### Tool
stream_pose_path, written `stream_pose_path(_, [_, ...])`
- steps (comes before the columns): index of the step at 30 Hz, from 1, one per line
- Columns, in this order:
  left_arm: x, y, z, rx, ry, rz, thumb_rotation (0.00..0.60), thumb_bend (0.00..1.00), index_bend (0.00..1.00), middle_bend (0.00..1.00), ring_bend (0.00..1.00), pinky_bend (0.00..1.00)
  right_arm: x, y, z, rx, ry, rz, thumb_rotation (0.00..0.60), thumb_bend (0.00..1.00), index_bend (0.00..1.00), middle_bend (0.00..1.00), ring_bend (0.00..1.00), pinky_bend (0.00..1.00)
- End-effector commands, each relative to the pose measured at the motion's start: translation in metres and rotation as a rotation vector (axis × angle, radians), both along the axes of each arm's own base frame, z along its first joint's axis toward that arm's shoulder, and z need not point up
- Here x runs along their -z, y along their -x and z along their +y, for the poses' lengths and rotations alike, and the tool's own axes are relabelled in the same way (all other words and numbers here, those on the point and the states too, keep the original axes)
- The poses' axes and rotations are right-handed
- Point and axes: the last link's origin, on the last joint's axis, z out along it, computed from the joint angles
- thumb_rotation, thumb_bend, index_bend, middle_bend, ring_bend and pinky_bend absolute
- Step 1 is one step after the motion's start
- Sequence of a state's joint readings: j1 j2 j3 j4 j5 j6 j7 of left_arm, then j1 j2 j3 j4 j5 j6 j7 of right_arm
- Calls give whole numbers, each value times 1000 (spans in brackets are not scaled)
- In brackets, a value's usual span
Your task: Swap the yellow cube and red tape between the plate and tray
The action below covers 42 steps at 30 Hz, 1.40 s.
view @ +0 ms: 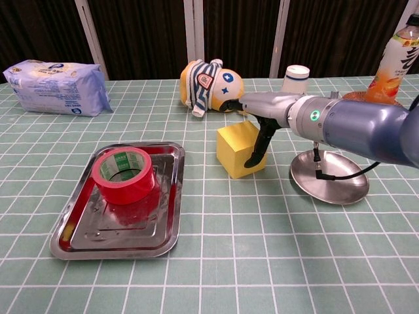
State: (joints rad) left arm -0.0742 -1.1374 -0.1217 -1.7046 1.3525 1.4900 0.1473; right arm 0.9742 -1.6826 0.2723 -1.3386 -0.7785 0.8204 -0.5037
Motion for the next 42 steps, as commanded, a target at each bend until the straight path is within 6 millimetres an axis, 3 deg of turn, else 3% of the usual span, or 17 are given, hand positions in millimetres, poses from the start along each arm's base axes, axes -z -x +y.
stream_pose_path(1, [0, 0, 1, 3, 0, 2, 600, 42, 172, 0, 0, 54, -18, 4, 5, -4, 41, 40, 600, 84, 0, 0, 0, 0])
stream_pose_path(6, [-1, -3, 2, 49, -10, 22, 600, 42, 172, 0, 0, 73, -78, 27, 25, 28, 133, 134, 600, 82, 0, 0, 0, 0])
stream_pose_path(12, [11, -14, 3, 147, 40, 22, 600, 38, 164, 0, 0, 100, -151, 79, 75, 156, 226, 138, 600, 81, 0, 0, 0, 0])
stream_pose_path(16, [26, -23, 13, 182, 201, 1, 600, 30, 149, 0, 0, 96, -172, 120, 119, 210, 239, 45, 600, 82, 0, 0, 0, 0])
stream_pose_path(19, [31, -39, 35, 206, 276, -7, 600, 10, 127, 0, 0, 40, -173, 150, 158, 242, 244, -31, 600, 82, 0, 0, 0, 0])
stream_pose_path(24, [49, -78, 75, 263, 425, -6, 600, 0, 118, 0, 0, 0, -169, 172, 196, 218, 259, -104, 600, 81, 0, 0, 0, 0])
stream_pose_path(33, [95, -130, 109, 338, 520, 29, 600, 0, 118, 0, 0, 0, -165, 190, 206, 232, 326, -141, 600, 82, 0, 0, 0, 0])
stream_pose_path(42, [146, -148, 120, 308, 627, -9, 600, 0, 117, 0, 0, 0, -164, 195, 203, 242, 335, -128, 600, 81, 0, 0, 0, 0])
